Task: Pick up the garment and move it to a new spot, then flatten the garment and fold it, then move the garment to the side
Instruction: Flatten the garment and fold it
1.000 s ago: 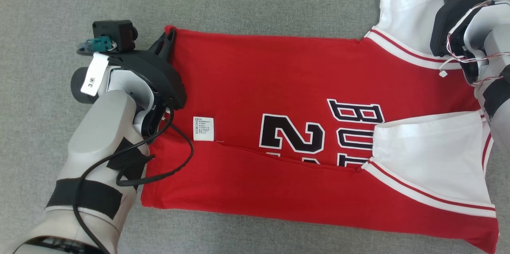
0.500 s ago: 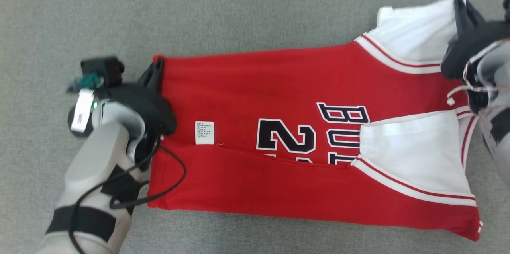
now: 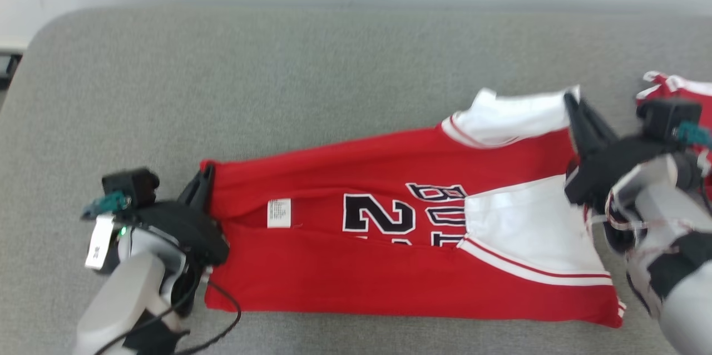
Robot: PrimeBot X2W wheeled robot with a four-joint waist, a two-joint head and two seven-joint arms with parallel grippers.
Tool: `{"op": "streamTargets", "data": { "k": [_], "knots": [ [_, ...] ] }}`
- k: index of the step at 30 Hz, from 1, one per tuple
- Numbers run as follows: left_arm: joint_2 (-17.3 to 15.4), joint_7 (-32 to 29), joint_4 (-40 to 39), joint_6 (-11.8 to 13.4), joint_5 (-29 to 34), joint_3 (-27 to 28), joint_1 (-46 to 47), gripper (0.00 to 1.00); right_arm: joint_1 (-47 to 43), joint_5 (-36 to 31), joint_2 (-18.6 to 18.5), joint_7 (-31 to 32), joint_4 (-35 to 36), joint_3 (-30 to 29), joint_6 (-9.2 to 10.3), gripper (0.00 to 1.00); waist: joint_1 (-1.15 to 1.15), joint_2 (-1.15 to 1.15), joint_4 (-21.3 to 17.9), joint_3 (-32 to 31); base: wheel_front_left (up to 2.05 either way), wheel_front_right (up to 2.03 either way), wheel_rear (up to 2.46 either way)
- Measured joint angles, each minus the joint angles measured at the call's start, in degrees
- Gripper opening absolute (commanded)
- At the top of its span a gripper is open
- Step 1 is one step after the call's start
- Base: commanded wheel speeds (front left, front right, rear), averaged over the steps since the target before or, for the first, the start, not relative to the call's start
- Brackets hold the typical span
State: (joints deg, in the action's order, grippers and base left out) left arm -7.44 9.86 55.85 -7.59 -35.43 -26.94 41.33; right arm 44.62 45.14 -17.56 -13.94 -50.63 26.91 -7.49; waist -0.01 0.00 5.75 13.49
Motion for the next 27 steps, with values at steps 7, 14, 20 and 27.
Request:
{"op": "streamTargets", "data": {
  "k": [7, 14, 20, 27],
  "knots": [
    [-2.4, 0.4, -4.8, 0.0, -2.4, -2.2, -7.1, 0.0, -9.5, 6.3, -5.4, 0.2, 11.8, 5.6, 0.0, 0.0, -0.01, 0.0, -1.8, -4.8, 0.0, 0.0, 0.0],
    [-3.6, 1.0, -10.0, 0.0, -2.4, -5.4, -13.2, 0.0, -18.3, 12.6, -11.2, 2.5, 21.7, 10.6, 0.0, 0.0, -0.01, -0.01, -3.4, -8.6, 0.0, 0.0, 0.0],
    [-3.7, 0.9, -11.1, 0.0, -1.9, -6.7, -16.1, 0.0, -22.1, 13.9, -14.7, 5.7, 24.8, 15.1, 0.0, 0.0, 0.0, -0.01, -3.7, -9.0, 0.0, 0.0, 0.0],
    [-4.6, 0.1, -10.6, 1.3, -1.7, -6.6, -17.1, 0.0, -22.4, 13.4, -16.3, 9.7, 24.3, 18.9, 0.0, 0.0, 0.01, 0.0, -3.7, -8.2, 0.0, 0.0, 0.0]
  ]
}}
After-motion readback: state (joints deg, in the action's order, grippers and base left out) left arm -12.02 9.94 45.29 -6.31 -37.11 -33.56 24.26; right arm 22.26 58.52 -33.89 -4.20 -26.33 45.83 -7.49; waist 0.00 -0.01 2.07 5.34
